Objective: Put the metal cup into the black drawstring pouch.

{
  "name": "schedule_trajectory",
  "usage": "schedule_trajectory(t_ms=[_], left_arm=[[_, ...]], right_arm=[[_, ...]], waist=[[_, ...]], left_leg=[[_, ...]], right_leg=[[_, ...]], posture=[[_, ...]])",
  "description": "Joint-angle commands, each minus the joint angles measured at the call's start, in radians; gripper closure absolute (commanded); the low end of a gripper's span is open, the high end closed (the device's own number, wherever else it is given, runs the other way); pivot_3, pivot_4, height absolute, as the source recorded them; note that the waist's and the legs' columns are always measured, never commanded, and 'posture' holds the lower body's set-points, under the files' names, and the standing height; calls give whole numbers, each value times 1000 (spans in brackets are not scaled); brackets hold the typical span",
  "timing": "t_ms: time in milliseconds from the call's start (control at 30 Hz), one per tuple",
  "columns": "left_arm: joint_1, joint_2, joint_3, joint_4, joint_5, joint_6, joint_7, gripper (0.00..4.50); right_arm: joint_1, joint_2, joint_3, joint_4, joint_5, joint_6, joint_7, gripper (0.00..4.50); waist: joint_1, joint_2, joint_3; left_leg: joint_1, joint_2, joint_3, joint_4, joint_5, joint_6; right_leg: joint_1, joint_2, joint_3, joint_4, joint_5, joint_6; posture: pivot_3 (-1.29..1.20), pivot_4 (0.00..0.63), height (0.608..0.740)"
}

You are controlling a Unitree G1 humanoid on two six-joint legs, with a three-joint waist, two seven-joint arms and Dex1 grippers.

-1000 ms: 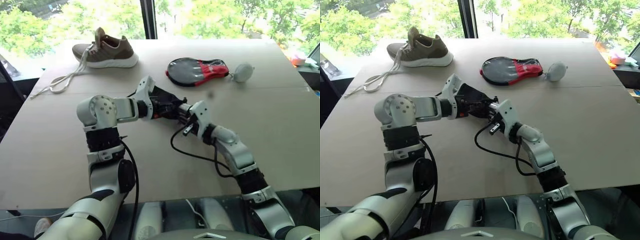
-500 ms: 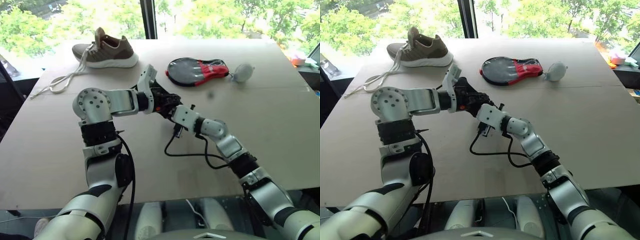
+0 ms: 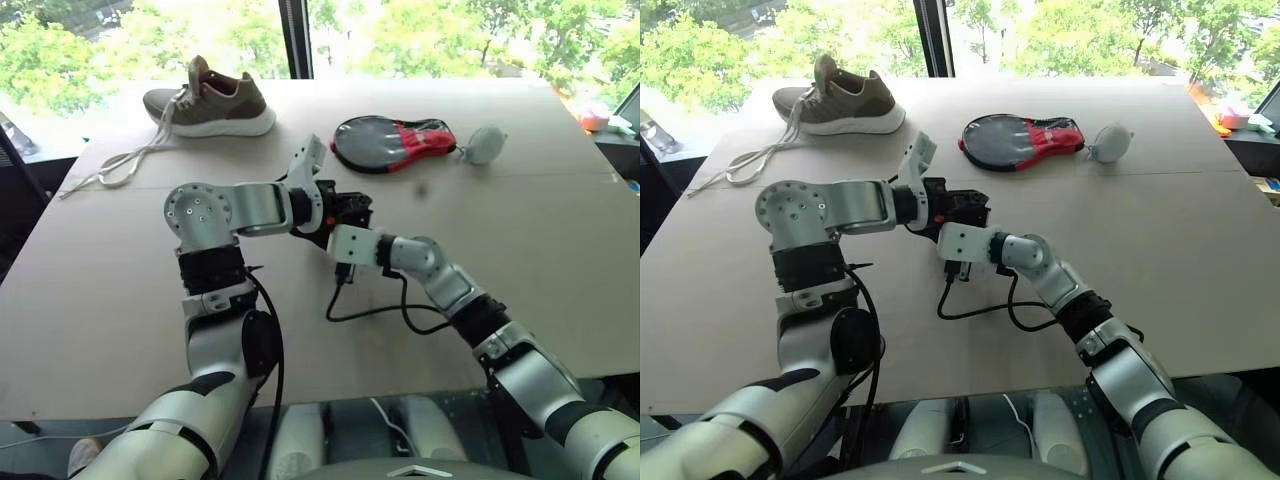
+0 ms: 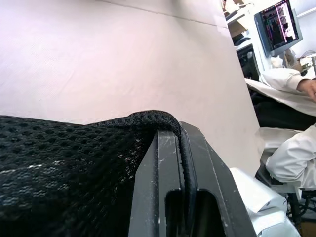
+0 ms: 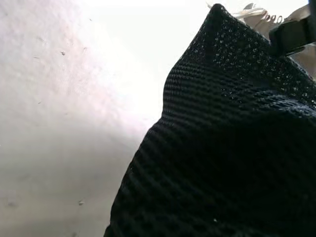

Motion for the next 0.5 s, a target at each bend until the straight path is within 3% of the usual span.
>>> schedule_trajectory(t_ms=[33,167,333,367,467,500], left_arm=[[30,-2,24,-24,-63,2,31,4500],[75,-20,60,-69,-79,2,70,4500],[170,35,14,-159,-9,-73,-13,4500],[184,56,-10,-171,7,-76,-31,4500],[249,148,-96,-209,65,-139,-130,4500],[263,171,-112,-212,78,-158,-158,4500]], right_arm=[[-10,69,-83,-20,112,55,0,4438],[25,14,26,-61,12,-69,62,4438],[37,-9,-37,-118,56,73,80,4438],[41,-20,-43,-135,68,90,101,3784],[72,-79,-60,-244,66,187,123,2689],[89,-99,-63,-293,81,243,150,2119]], waist=[[-3,0,0],[3,0,0],[4,-1,1],[4,-1,0],[4,-1,0],[4,-1,1]], left_leg=[[0,1,0,0,0,0],[0,1,0,0,0,0],[0,1,0,0,0,0],[0,1,0,0,0,-1],[1,0,0,0,0,-1],[1,1,0,0,0,-1]], right_leg=[[0,0,0,0,0,0],[0,-2,0,-1,0,0],[1,-2,-1,0,0,0],[1,-1,-1,0,0,0],[1,-1,-1,1,0,0],[1,-1,-1,0,0,0]], posture=[[0,150,740],[0,150,740],[0,150,740],[0,150,740],[0,150,740],[0,150,740]])
